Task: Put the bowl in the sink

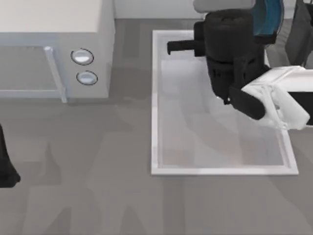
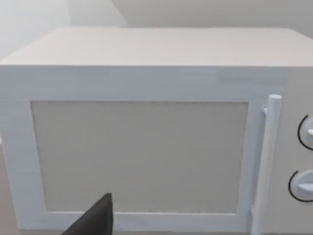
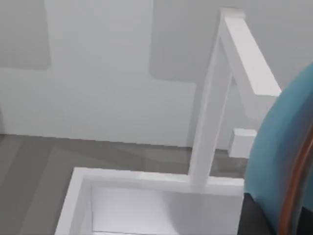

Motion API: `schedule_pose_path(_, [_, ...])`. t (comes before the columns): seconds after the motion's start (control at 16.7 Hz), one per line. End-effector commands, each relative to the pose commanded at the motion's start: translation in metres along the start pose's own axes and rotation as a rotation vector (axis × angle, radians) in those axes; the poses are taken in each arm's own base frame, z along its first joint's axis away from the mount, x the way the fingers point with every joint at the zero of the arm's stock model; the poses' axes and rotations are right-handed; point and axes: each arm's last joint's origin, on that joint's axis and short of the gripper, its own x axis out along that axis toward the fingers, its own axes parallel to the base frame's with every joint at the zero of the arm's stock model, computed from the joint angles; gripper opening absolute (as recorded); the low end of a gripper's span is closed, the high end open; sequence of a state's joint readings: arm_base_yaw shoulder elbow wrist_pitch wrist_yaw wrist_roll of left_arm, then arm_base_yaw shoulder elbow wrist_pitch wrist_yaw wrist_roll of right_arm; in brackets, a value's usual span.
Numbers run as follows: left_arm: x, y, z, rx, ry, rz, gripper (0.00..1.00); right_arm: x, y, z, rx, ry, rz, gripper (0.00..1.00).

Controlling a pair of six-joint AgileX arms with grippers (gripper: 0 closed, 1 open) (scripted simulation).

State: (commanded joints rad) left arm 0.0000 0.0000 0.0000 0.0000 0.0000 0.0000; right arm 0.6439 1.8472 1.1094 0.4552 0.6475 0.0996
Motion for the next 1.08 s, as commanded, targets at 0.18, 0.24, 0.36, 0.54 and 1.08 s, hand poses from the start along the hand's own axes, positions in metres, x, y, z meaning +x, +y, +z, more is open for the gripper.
schedule_pose_path(0.18, [0.000,0.000,0.000,0.000,0.000,0.000,1.00,-0.030,-0.023,-0.006,0.040,-0.111,-0.011,0.00])
schedule_pose_path(0.24, [0.000,0.000,0.000,0.000,0.000,0.000,1.00,-0.039,-0.029,-0.008,0.052,-0.140,-0.013,0.00])
schedule_pose_path(0.36, [0.000,0.000,0.000,0.000,0.000,0.000,1.00,-0.053,-0.040,-0.013,0.069,-0.184,-0.015,0.00])
schedule_pose_path(0.54, [0.000,0.000,0.000,0.000,0.000,0.000,1.00,-0.064,-0.048,-0.016,0.082,-0.216,-0.014,0.00])
schedule_pose_path(1.08, [0.000,0.000,0.000,0.000,0.000,0.000,1.00,-0.054,-0.044,-0.034,0.073,-0.206,-0.023,0.00])
